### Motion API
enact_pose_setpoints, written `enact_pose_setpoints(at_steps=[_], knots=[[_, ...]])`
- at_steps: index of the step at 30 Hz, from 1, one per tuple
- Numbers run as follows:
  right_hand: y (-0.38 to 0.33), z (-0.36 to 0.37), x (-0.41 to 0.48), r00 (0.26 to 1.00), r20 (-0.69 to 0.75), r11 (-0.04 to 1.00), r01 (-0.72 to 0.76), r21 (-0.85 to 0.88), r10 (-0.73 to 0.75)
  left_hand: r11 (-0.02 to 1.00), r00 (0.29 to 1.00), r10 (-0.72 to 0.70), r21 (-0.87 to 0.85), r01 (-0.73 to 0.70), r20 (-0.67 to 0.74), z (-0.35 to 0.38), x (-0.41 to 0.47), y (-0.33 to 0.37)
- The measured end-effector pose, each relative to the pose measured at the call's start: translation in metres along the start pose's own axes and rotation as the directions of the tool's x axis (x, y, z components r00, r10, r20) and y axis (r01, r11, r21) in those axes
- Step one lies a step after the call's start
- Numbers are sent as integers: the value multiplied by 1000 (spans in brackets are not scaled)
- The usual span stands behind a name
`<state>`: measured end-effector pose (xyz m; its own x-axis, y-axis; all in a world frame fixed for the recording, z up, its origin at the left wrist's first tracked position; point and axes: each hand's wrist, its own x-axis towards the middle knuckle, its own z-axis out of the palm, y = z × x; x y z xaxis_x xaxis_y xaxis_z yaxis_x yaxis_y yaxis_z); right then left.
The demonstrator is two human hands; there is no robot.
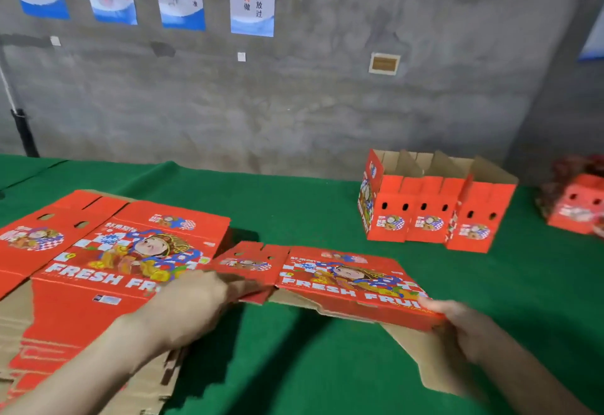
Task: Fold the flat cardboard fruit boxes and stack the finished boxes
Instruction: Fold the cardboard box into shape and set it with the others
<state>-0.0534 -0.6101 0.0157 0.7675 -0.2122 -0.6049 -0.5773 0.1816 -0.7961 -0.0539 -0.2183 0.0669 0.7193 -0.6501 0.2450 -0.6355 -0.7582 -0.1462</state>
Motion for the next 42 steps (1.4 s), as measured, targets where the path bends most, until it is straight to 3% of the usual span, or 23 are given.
enact_pose_setpoints(at_steps=[3,5,7,8,9,10,11,12,13,15,18,22,26,28,31,32,34,37,42], knots=[[-14,-33,-8,991,59,939,92,330,-118,1000,993,-26,-5,26,-116,-21,36,4],[-19,-48,-13,952,96,790,182,586,-290,991,992,-122,-67,119,-39,-25,54,4],[-16,-52,-22,914,85,706,244,665,-396,975,986,-162,-160,156,-27,-26,73,5],[-13,-50,-26,871,33,721,382,578,-489,967,986,-163,-199,157,-18,-29,81,8],[-9,-47,-30,798,-50,729,571,378,-600,964,988,-156,-218,152,-2,-30,89,11],[-5,-41,-35,675,-104,667,737,105,-730,963,988,-155,-221,156,22,-30,96,16],[-4,-33,-39,543,-97,552,822,-140,-834,962,987,-156,-221,160,36,-30,103,21],[-5,-25,-43,460,-36,449,842,-298,-887,964,986,-159,-209,165,47,-30,109,26],[-8,-17,-46,432,43,380,831,-406,-901,965,986,-161,-199,169,53,-31,113,31],[-18,-4,-44,470,152,322,773,-547,-870,963,985,-164,-207,173,58,-33,120,39],[-34,6,-37,568,142,377,692,-615,-811,940,987,-141,-305,156,71,-39,127,45],[-54,2,-26,537,101,327,640,-695,-837,900,991,-82,-419,119,106,-47,135,47],[-64,-6,-18,587,289,353,738,-575,-757,848,962,-158,-469,248,223,-61,138,37],[-63,-8,-17,580,329,332,751,-571,-745,839,937,-197,-445,312,287,-70,141,27],[-61,-15,-15,560,277,362,767,-530,-781,848,894,-326,-323,420,309,-80,145,10],[-61,-19,-17,556,249,374,767,-522,-793,817,869,-379,-326,475,317,-81,145,2],[-59,-27,-20,544,191,365,745,-558,-817,664,801,-489,-447,599,346,-77,143,-12],[-53,-37,-17,564,58,415,669,-616,-824,421,689,-683,-642,641,241,-62,135,-26],[-48,-39,-19,551,-4,393,590,-705,-834,325,609,-771,-708,627,186,-39,126,-25]])
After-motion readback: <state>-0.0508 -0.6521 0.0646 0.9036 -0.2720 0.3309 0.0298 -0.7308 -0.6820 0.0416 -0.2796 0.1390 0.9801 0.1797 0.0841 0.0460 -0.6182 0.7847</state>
